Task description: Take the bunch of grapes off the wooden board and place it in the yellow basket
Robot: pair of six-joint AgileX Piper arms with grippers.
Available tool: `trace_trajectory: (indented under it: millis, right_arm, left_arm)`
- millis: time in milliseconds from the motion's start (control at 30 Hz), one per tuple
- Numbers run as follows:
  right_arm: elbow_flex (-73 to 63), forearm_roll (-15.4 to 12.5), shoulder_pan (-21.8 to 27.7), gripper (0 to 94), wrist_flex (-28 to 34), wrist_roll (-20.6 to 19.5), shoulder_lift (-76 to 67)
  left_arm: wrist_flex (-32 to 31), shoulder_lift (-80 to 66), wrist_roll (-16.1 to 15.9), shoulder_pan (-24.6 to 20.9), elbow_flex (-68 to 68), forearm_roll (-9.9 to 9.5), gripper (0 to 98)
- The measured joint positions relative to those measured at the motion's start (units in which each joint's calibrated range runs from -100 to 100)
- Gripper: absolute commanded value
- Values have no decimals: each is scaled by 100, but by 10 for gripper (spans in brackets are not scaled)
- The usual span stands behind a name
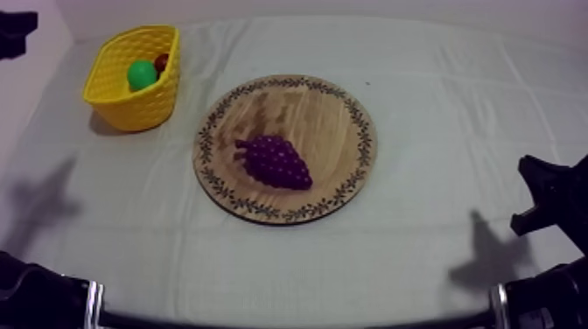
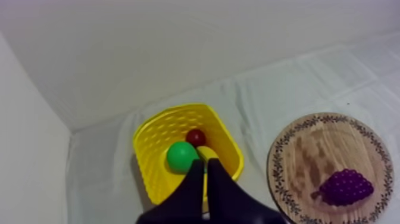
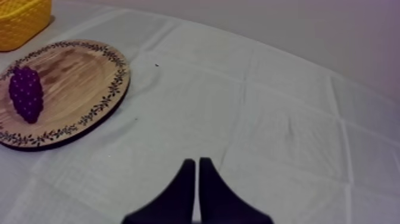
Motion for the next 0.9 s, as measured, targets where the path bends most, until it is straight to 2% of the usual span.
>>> trace_trajectory:
  millis: [433,900]
  right_arm:
    - [0,0,0,4,0,0,0]
    - [0,0,0,4,0,0,0]
  left_arm:
    - [979,1935,-175,494,-2070,-58,0]
    - [785,3570,-185,1328,-3094,-203,0]
